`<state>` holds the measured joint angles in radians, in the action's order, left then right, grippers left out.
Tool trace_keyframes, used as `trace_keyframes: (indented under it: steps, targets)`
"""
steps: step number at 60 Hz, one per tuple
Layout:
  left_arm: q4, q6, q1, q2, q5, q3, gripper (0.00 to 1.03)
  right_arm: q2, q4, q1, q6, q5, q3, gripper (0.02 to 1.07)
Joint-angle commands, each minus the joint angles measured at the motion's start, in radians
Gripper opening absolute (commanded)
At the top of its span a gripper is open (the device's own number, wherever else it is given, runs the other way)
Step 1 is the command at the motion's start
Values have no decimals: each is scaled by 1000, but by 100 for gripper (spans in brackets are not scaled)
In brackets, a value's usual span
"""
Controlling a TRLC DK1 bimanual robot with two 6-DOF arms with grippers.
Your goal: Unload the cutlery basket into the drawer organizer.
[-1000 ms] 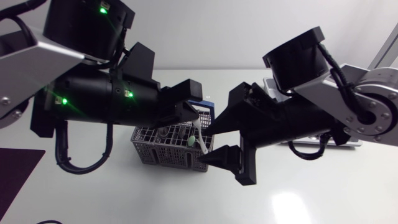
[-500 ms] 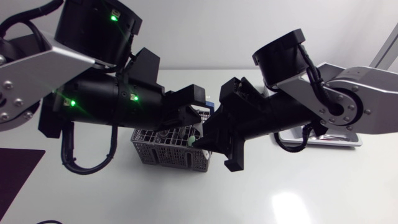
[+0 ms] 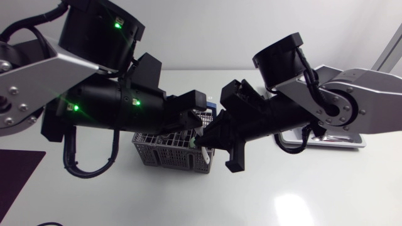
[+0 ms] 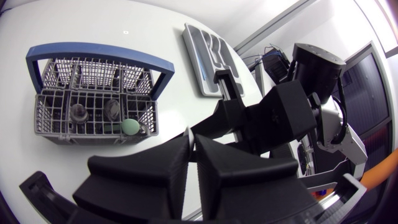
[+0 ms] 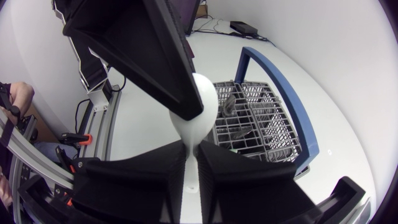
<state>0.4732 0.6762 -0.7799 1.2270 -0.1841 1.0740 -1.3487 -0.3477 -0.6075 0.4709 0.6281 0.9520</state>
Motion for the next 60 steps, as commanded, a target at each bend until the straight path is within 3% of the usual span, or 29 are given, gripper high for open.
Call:
trace_keyframes:
  steps: [1,8,16,25,30,35,45,60]
  targets:
    - [-13,-6,10,-12,-29,-8,22,-17,-11,-1,-20,-5,-18,8]
    - [-27,0,14,-34,-32,-8,27,-17,-20,-8,-21,-5,-29,8]
    - [-53,16,45,-57,-83,-9,64,-10,-40,-8,-17,-7,-38,8]
    - [-88,43,91,-86,-156,-8,86,16,-77,-5,5,-7,-56,8]
    - [-93,54,108,-101,-163,0,89,40,-99,3,25,-7,-73,8]
    - [-91,57,120,-107,-166,9,98,76,-140,29,61,-7,-91,8]
    - [-64,48,163,-101,-166,24,99,160,-218,160,170,-4,-136,8]
    - [90,-30,169,-8,-147,75,99,214,-407,546,515,67,-133,8]
